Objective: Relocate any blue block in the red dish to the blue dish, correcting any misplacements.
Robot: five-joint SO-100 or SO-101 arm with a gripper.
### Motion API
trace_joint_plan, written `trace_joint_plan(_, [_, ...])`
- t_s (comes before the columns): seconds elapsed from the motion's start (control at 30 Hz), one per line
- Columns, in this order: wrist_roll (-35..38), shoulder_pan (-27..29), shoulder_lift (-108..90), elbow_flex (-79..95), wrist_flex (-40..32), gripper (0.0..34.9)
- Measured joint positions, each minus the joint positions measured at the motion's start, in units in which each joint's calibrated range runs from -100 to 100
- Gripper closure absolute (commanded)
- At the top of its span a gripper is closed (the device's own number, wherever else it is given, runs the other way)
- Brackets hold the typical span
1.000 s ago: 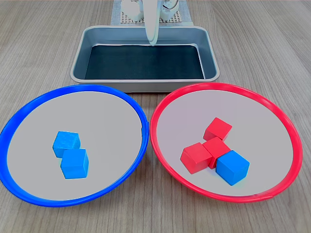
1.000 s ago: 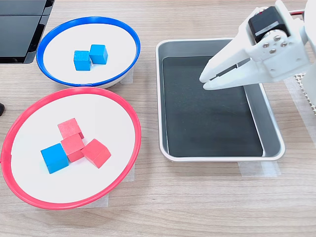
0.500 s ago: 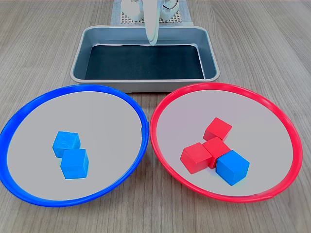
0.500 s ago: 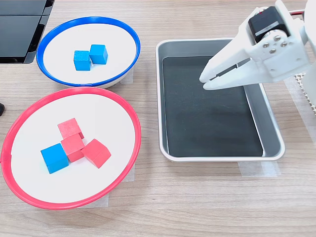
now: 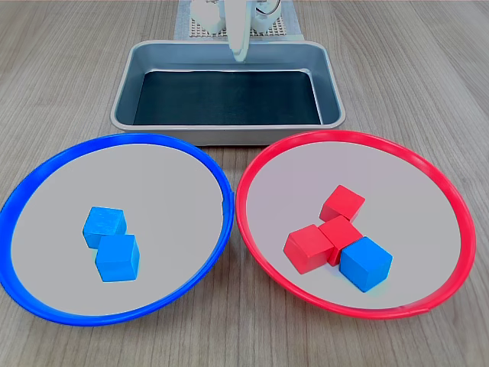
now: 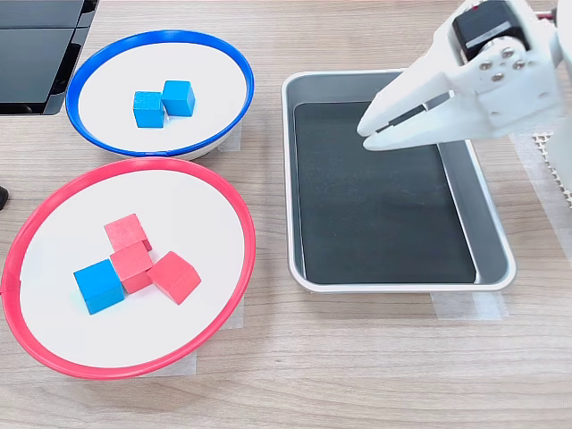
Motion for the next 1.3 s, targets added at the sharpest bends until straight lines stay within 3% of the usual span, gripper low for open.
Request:
trace_joint_plan(0.17, [-1.4, -1.6, 13.8, -17.1, 0.2, 34.8])
trace_joint_plan(0.33, [-3.5, -3.3, 37.6, -39.6, 1.6, 31.8])
trace_joint_plan(0.73, [-10.2, -5.3, 74.3, -55.9, -4.4, 25.4])
trace_joint_plan(1.03, [-17.6, -6.1, 89.4, -72.3, -6.0, 23.9])
trace_joint_plan(1.2, [-19.5, -6.5, 92.5, -74.0, -13.5, 21.7])
trace_joint_plan(1.3, [-20.7, -5.2, 93.8, -74.1, -18.7, 18.0])
